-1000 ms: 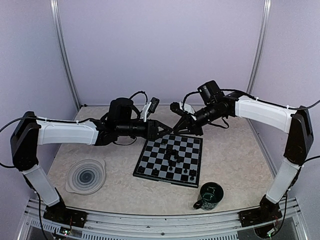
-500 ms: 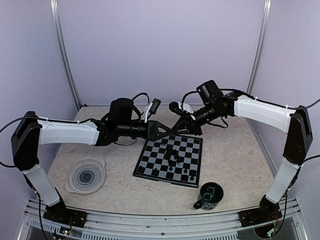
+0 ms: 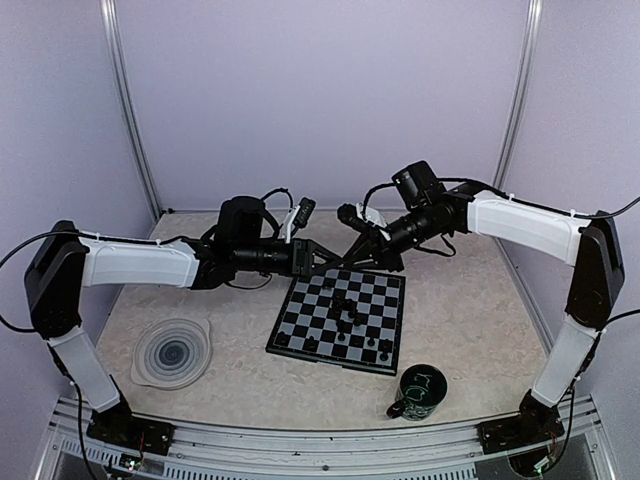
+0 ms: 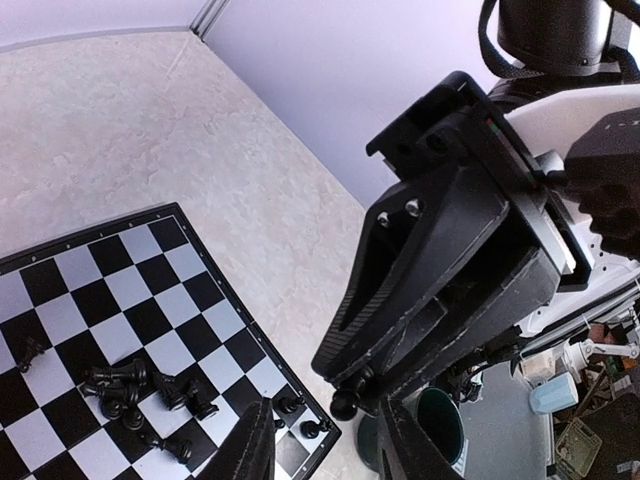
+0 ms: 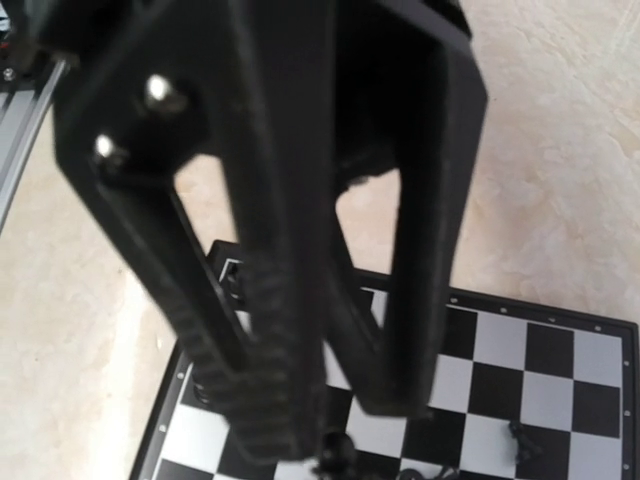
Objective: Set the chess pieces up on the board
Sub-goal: Pass from the right arm to the left
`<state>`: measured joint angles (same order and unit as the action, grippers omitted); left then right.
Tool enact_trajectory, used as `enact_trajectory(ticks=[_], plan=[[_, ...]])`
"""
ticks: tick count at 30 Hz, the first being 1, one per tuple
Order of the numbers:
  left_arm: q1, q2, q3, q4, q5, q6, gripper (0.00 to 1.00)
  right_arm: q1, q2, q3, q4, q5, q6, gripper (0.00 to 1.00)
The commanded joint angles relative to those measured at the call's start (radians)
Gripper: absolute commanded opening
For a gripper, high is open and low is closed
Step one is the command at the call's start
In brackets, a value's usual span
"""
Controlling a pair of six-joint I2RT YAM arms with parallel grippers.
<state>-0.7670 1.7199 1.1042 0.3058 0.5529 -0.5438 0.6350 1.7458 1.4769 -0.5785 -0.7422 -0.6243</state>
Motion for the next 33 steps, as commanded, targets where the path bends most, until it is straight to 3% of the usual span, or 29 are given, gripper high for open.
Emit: enact_trajectory(ticks=[1,16,21,28,33], plan=[[0.003,0.019,0.021,-0.004,0.013,-0.009,0.35,0.013,0.016,0.037,-0.006,-0.032,0.014,0.09],[0.003,0.025,0.019,0.028,0.069,-0.003,0.22,0.035,0.04,0.051,-0.014,-0.026,0.009,0.1],[0.003,0.015,0.014,0.035,0.074,0.012,0.12,0.037,0.046,0.051,-0.013,-0.019,0.012,0.12],[0.002,0.004,0.033,-0.039,0.023,0.095,0.02,-0.002,-0.035,0.005,-0.028,0.071,-0.007,0.37],[-0.029,-0.001,0.128,-0.263,-0.129,0.271,0.0,-0.159,-0.147,-0.118,-0.023,0.005,-0.007,0.48]])
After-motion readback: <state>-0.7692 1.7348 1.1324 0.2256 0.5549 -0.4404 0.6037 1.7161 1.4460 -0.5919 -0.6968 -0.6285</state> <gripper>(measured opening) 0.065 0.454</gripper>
